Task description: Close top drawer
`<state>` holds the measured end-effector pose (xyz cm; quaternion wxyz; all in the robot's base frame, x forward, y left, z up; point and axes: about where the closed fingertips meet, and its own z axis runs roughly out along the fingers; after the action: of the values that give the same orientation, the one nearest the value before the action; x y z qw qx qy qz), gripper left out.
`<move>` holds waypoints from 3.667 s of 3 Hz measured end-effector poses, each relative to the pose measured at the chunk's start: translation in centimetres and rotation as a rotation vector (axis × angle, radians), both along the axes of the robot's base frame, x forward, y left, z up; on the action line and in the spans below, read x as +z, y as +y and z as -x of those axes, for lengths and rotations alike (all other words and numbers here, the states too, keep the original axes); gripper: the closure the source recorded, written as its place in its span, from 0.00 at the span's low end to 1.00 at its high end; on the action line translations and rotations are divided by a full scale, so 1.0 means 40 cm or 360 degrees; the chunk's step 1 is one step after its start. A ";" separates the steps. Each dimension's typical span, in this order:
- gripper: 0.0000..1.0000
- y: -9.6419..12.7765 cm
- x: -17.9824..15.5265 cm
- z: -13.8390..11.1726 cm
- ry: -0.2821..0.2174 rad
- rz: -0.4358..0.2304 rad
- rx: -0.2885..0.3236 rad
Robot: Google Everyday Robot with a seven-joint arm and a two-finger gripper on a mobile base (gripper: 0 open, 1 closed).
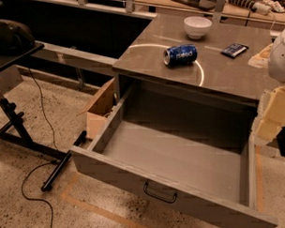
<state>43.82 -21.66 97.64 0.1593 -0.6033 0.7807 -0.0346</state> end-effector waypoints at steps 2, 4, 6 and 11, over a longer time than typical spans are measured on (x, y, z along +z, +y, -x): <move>0.00 -0.009 -0.024 -0.006 -0.0062 -0.0046 0.0012; 0.17 -0.084 -0.304 0.040 -0.0189 -0.0369 0.0046; 0.64 -0.118 -0.448 0.036 -0.0398 -0.0512 -0.0039; 1.00 -0.039 -0.575 0.254 -0.0441 -0.0439 -0.0139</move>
Offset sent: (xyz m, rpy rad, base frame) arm 0.0139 -0.0280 -0.0662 0.2054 -0.2529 0.0556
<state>33.66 -23.21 74.62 0.3447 -0.5307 0.7741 -0.0170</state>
